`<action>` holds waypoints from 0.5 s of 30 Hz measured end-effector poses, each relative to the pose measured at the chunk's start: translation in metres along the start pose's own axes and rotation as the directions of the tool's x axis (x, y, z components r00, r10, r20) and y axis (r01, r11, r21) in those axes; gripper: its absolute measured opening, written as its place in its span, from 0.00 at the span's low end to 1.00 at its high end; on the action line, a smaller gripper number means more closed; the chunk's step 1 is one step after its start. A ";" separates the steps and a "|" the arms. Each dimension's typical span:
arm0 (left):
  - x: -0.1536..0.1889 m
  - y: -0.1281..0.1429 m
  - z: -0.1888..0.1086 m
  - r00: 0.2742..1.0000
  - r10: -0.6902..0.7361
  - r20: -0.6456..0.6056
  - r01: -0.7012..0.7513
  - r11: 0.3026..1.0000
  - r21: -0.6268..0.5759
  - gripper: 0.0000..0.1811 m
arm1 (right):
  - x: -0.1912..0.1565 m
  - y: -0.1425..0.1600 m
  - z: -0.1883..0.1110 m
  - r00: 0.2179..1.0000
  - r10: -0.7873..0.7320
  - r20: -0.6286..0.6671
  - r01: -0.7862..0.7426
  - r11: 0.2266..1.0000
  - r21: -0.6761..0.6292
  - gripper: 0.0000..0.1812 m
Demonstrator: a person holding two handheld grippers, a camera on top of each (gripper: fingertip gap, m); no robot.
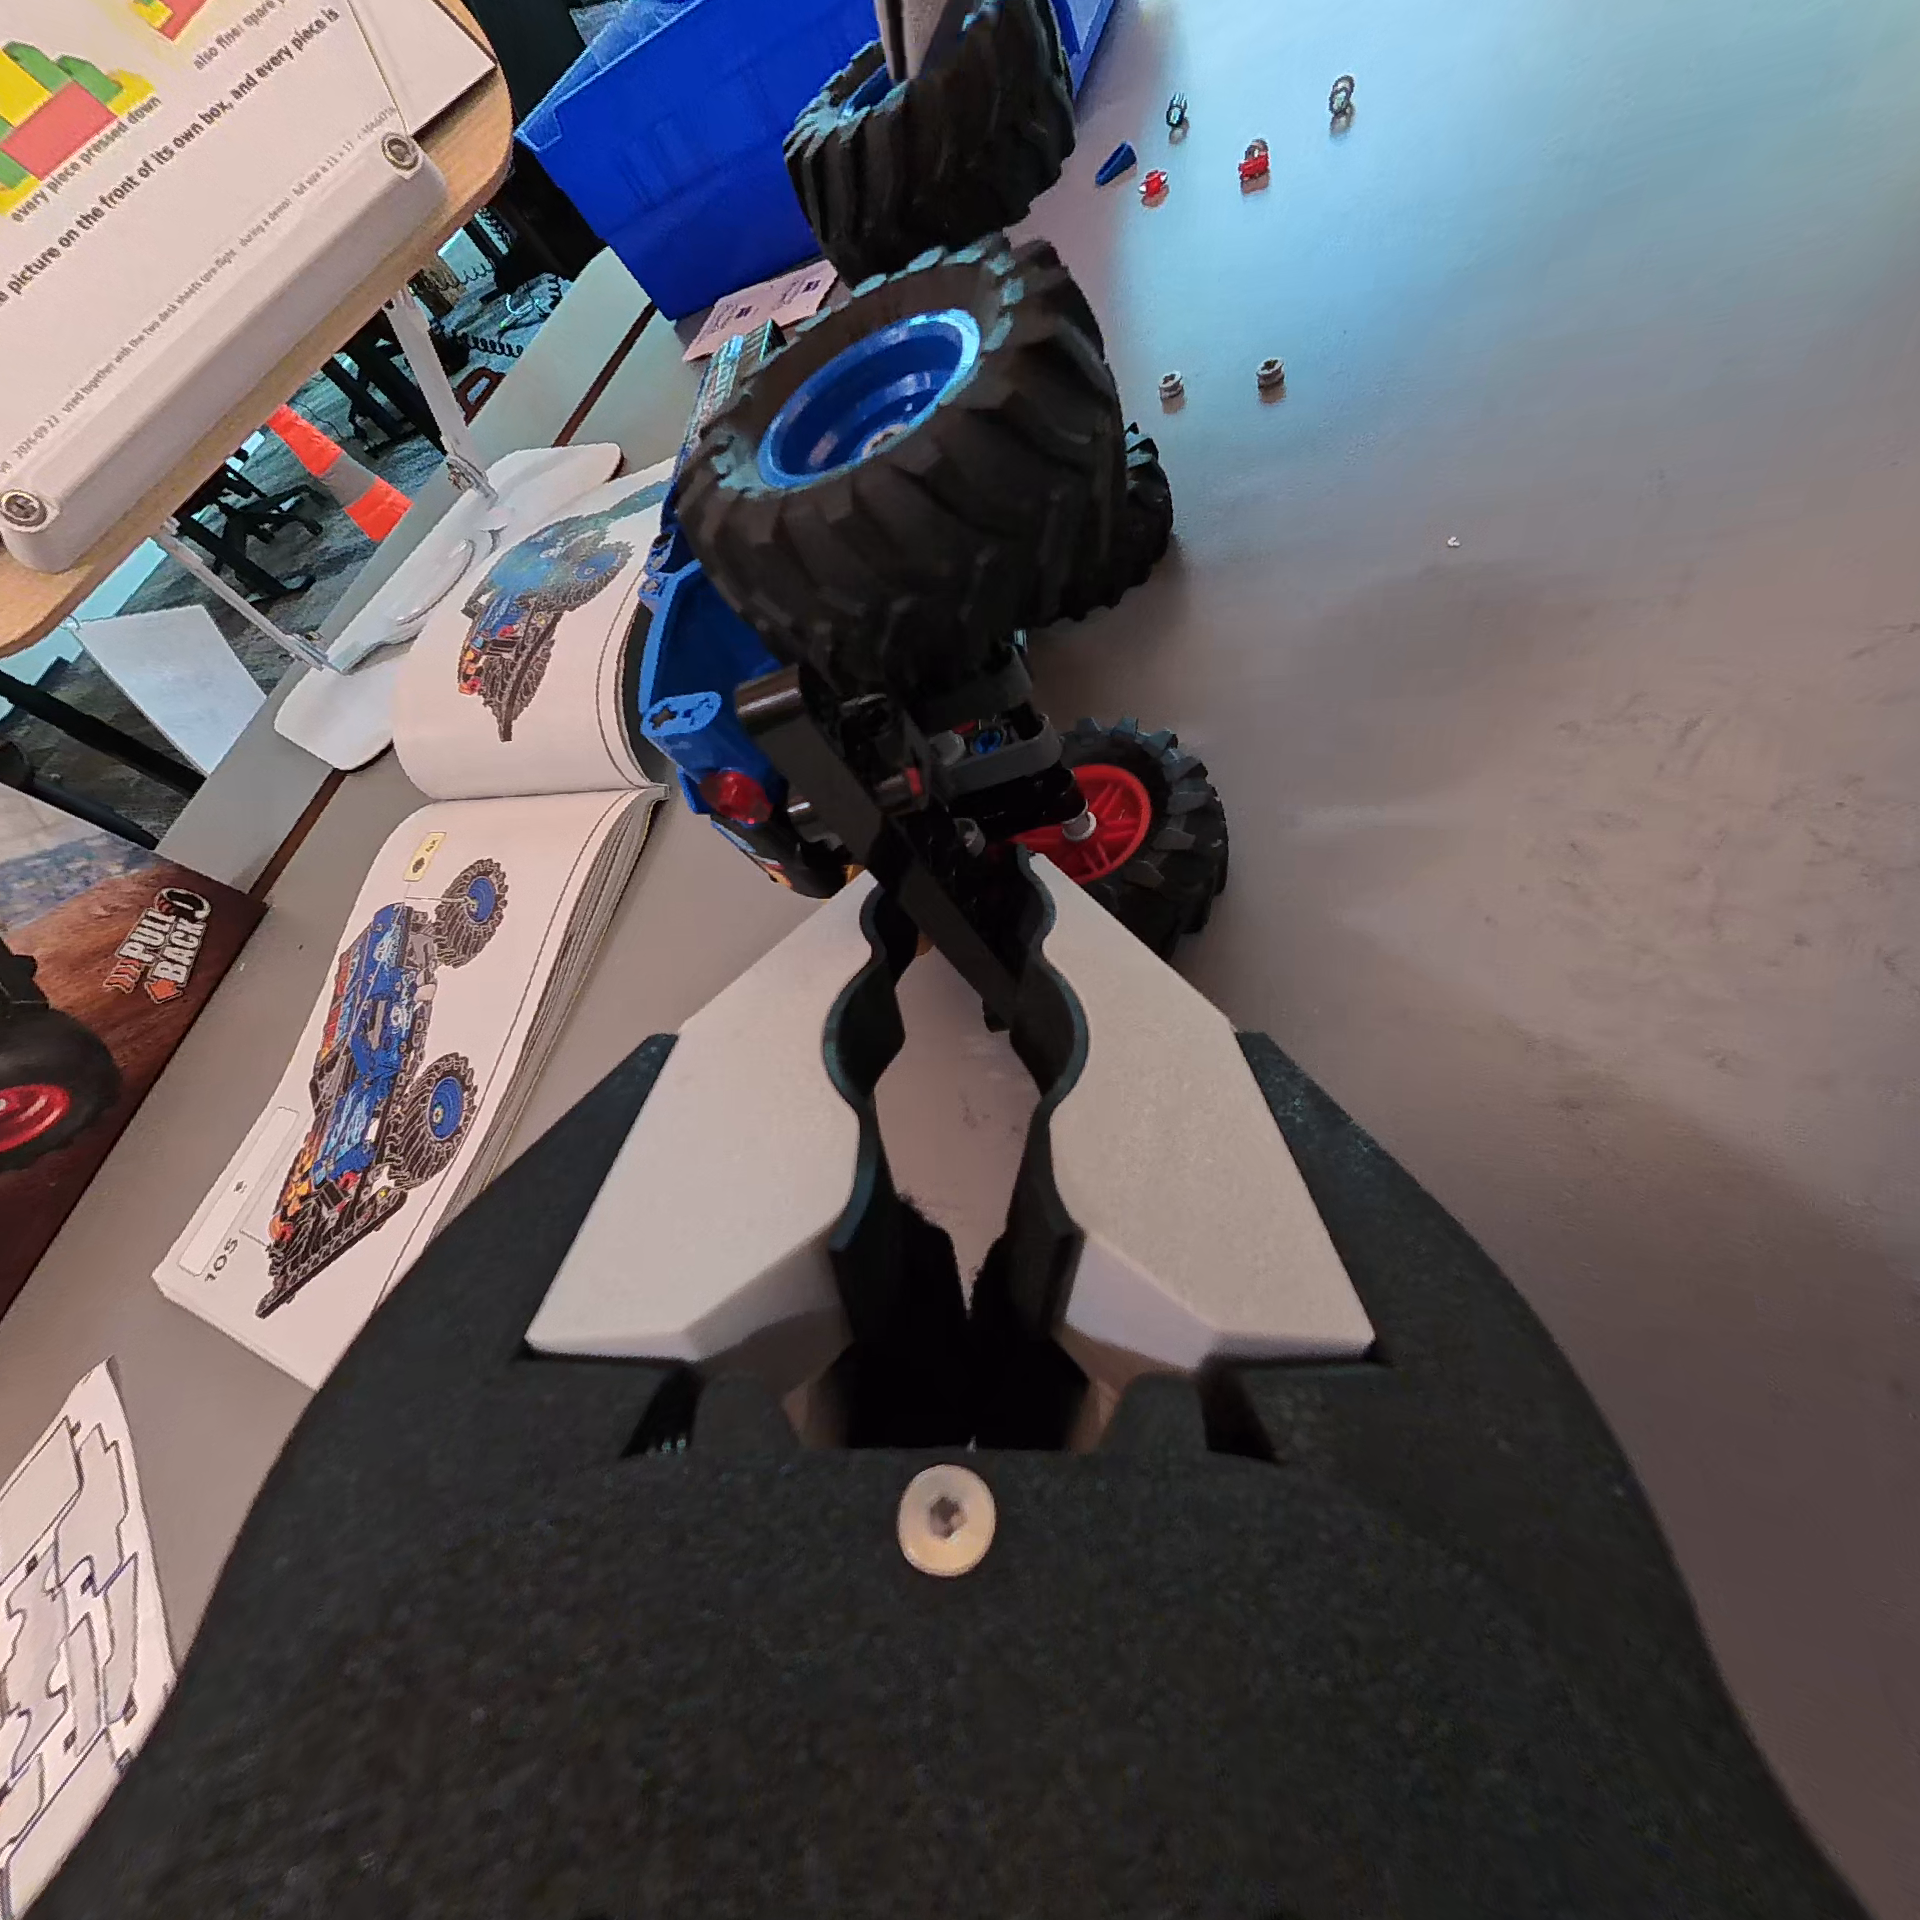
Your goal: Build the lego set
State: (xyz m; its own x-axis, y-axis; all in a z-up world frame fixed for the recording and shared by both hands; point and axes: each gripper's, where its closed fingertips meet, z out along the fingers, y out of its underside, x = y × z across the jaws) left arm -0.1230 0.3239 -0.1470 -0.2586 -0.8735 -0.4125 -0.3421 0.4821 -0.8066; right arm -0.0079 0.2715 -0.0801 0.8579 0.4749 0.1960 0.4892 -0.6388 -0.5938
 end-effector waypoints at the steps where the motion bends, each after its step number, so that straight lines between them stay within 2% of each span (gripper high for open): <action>1: 0.000 0.000 0.000 1.000 0.000 0.000 0.000 1.000 -0.001 0.08 | 0.001 0.000 0.000 1.000 0.002 -0.003 -0.002 1.000 -0.001 0.00; 10: 0.001 0.000 0.000 1.000 0.002 -0.003 -0.002 1.000 0.000 0.08 | 0.001 -0.001 0.002 0.987 0.135 0.093 -0.135 0.991 -0.006 0.00; 15: 0.001 0.000 0.000 1.000 0.008 -0.001 -0.008 1.000 0.002 0.08 | 0.000 -0.001 0.002 0.964 0.197 0.179 -0.177 0.977 -0.122 0.00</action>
State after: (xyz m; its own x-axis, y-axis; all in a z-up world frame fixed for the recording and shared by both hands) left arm -0.1234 0.3228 -0.1471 -0.2621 -0.8697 -0.4183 -0.3387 0.4888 -0.8040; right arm -0.0081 0.2733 -0.0812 0.8954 0.4400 -0.0681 0.3448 -0.7819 -0.5194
